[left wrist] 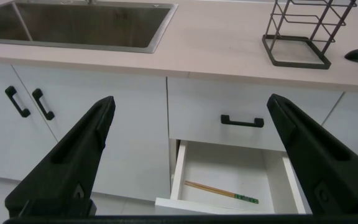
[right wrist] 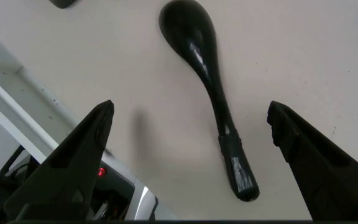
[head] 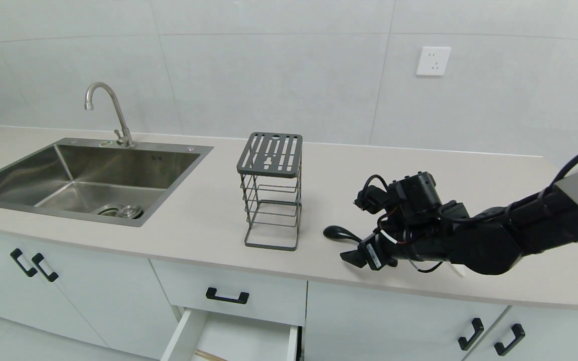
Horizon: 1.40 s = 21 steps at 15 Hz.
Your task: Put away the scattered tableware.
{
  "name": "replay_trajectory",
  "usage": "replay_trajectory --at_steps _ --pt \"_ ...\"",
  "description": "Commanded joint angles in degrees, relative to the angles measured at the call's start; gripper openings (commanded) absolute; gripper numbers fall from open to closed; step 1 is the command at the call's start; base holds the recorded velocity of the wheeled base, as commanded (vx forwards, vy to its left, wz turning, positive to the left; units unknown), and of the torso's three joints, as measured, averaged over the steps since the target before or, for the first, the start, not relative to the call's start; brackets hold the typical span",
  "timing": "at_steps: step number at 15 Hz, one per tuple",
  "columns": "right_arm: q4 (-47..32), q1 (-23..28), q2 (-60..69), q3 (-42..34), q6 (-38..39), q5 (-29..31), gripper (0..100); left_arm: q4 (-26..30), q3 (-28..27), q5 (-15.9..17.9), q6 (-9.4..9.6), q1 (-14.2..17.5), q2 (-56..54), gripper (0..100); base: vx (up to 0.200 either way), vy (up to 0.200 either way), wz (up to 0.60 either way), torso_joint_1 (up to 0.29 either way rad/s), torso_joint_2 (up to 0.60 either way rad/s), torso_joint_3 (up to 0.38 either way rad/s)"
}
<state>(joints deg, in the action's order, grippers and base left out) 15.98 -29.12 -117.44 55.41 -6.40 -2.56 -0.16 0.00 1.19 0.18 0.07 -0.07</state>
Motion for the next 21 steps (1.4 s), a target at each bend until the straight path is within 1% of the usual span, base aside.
replay_trajectory --at_steps 1,9,10,16,19,21 --pt "0.0 0.0 -2.2 0.8 0.0 0.0 100 0.0 0.0 -0.1 -0.01 0.0 0.1 100 0.000 0.000 0.00 0.000 0.00 0.000" --pt "0.3 0.1 -6.0 5.2 0.3 0.2 100 0.0 0.0 0.0 -0.01 0.0 0.1 100 0.000 0.000 0.00 0.000 0.00 0.000" --pt "0.3 0.1 -6.3 5.3 0.3 0.1 0 0.0 0.0 0.0 -0.01 0.0 0.1 100 0.000 0.000 0.00 0.000 0.00 0.000" --pt "0.3 0.1 -7.4 4.9 0.5 0.2 0 0.0 0.0 0.0 -0.01 0.0 0.1 100 0.000 0.000 0.00 0.000 0.00 0.000" --pt "0.3 0.2 -6.1 4.2 0.4 0.4 0 0.0 0.0 -0.1 -0.01 0.0 0.1 100 0.000 0.000 0.00 0.000 0.00 0.000" --pt "0.2 -0.1 -3.0 3.7 0.2 0.3 0 0.0 0.0 -0.1 -0.01 0.0 0.1 100 0.000 0.000 0.00 0.000 0.00 0.000"
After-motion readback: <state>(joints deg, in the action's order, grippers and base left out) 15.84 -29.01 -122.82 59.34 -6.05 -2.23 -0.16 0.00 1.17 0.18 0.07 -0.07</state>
